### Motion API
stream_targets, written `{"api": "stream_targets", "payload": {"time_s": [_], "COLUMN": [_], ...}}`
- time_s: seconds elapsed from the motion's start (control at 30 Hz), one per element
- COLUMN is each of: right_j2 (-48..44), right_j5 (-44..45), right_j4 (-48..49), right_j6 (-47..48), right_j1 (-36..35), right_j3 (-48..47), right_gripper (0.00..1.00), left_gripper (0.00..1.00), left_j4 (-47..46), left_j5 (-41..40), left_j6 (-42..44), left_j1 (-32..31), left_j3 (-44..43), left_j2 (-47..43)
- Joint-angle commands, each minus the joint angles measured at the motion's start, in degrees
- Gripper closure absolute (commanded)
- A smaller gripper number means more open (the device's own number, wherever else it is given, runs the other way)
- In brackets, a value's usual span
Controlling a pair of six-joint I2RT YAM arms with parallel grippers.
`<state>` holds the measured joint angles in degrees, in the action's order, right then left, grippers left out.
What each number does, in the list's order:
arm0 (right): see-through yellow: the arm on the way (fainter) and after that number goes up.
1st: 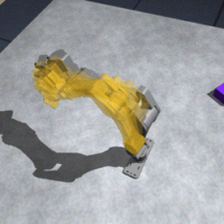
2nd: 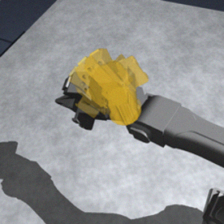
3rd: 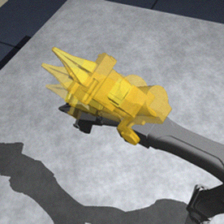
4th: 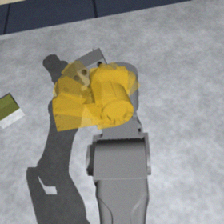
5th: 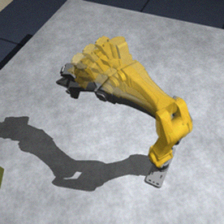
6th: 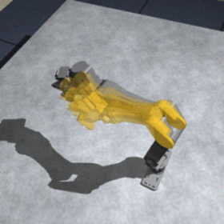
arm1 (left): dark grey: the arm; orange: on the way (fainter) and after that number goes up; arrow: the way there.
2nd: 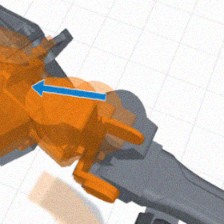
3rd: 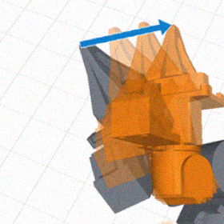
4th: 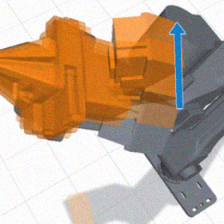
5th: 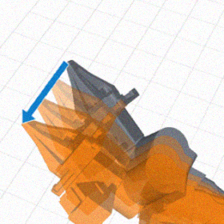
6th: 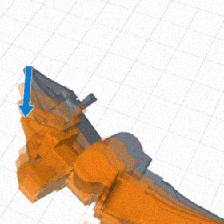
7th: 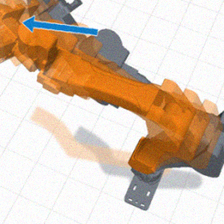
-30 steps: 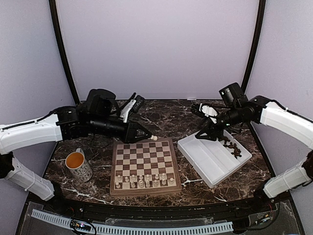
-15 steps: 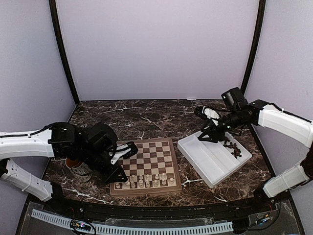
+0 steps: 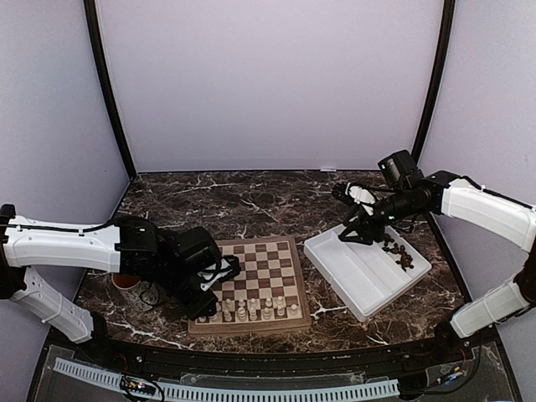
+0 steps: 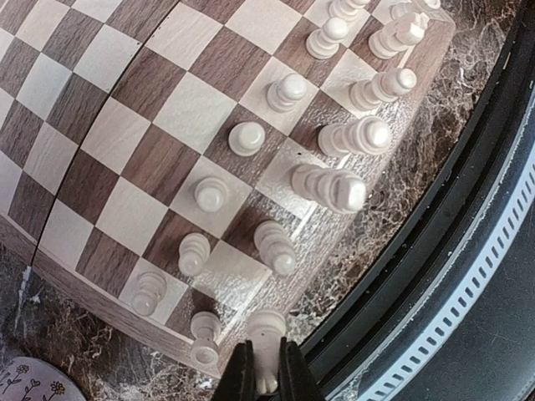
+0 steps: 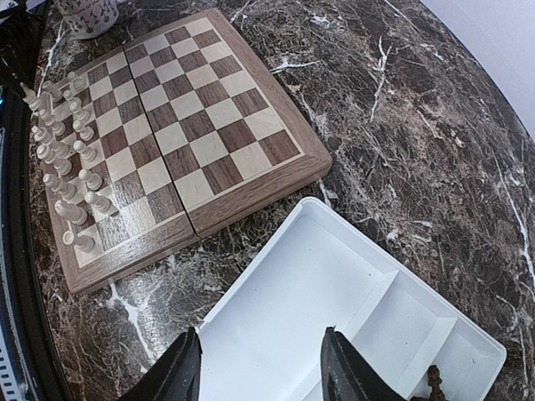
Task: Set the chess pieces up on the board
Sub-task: Place the knight at b1.
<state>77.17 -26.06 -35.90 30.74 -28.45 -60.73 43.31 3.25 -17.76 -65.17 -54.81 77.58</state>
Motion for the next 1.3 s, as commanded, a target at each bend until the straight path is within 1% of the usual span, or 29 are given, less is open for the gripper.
{"api": "stream_targets", "payload": {"time_s": [0.0,0.77,0.83,1.13,1.2,1.27], "right_j2": [-1.3,-0.6,-0.7,-1.5,-1.7,-1.9], "right_j5": [-1.0,-1.4,-1.4,-1.4,-1.3,-1.3], "right_j4": [1.4,0.9,0.9,0.9,1.0,1.1], "right_j6": [-0.2,0.4,0.4,0.4,0.4,0.4], "right_j1": [0.2,0.2,0.2,0.2,0.2,0.2], "right_j3": [0.2,-0.4,-0.4,-0.1,0.2,0.3], "right_gripper": [0.49,0.49,0.49,0.49,0.49,0.49], "left_gripper": [0.93,0.92,0.92,0.9,0.88,0.84], "left_j4": [-0.1,-2.1,-2.0,-1.9,-2.0,-2.0], "left_j5": [-1.8,-2.6,-4.3,-5.6,-5.7,-5.7], "left_j6": [-0.1,0.1,0.2,0.2,0.2,0.1], "left_j1": [-0.2,-0.2,-0.2,-0.2,-0.2,-0.2], "left_j3": [-0.7,-0.1,-0.3,-1.1,-1.3,-1.5], "left_j2": [1.2,5.2,5.7,7.2,7.3,7.4]}}
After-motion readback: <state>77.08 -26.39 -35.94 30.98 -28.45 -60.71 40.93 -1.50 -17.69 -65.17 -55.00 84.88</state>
